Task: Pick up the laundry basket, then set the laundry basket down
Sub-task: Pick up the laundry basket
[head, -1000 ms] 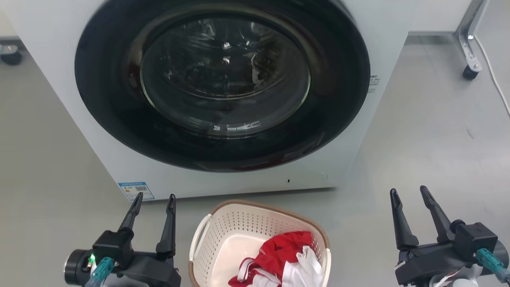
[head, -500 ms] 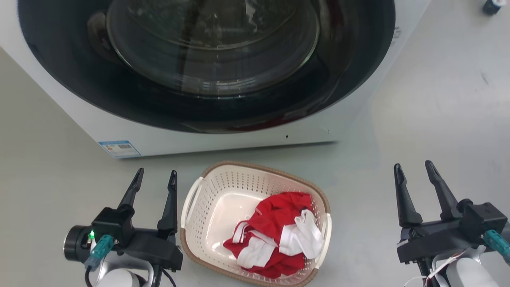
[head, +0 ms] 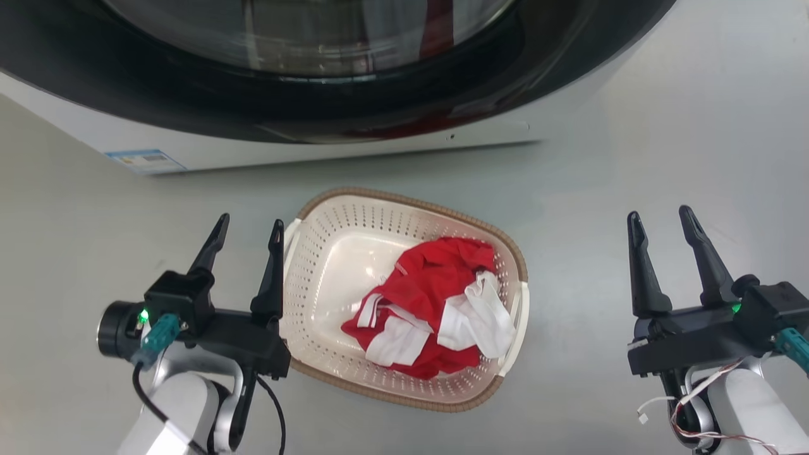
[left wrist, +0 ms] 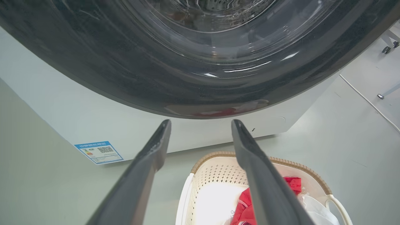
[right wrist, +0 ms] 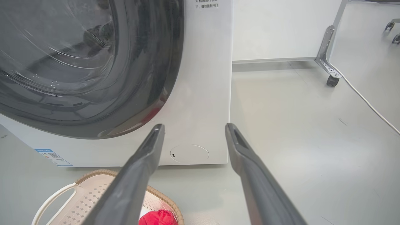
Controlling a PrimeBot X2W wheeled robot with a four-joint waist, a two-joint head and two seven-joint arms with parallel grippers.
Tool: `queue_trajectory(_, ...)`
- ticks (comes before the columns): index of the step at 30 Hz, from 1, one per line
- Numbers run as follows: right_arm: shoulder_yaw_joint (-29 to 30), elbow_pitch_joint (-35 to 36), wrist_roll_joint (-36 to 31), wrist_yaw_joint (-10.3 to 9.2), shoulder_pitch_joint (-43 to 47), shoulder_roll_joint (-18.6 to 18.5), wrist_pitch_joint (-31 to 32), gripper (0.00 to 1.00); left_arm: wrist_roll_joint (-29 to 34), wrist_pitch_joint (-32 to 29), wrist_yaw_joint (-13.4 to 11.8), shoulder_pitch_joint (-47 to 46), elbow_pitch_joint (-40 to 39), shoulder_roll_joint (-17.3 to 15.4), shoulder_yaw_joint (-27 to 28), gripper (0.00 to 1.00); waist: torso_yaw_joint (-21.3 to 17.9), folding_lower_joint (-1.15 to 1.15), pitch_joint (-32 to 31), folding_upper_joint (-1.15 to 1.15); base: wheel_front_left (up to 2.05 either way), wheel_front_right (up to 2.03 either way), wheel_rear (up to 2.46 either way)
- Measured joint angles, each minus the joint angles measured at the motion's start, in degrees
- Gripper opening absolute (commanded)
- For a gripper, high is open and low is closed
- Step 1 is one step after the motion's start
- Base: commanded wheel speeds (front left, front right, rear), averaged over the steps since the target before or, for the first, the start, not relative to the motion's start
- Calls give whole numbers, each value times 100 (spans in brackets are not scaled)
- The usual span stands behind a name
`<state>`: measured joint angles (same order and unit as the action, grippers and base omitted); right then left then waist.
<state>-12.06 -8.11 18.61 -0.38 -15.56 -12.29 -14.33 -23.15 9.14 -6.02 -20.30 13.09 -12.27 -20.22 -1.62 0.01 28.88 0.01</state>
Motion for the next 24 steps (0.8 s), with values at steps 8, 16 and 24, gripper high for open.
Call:
queue_trajectory(8,-14,65,-52,42,-387,82,-36,100,-70,-365,172,-514,407,3,-10,100,-70,0,683,0,0,0,0)
queue_trajectory(16,-8,154,-60,90,-832,186,-37,100,-194,-711,309,-1056,898,-73,87,100,-166,0,1369,0,0,0,0)
queue_trajectory(24,14,30,-94,148,-1059,309,-37,100,-234,-904,532,-1419,1525,-191,127,100,-315,0,1928,0,0,0,0)
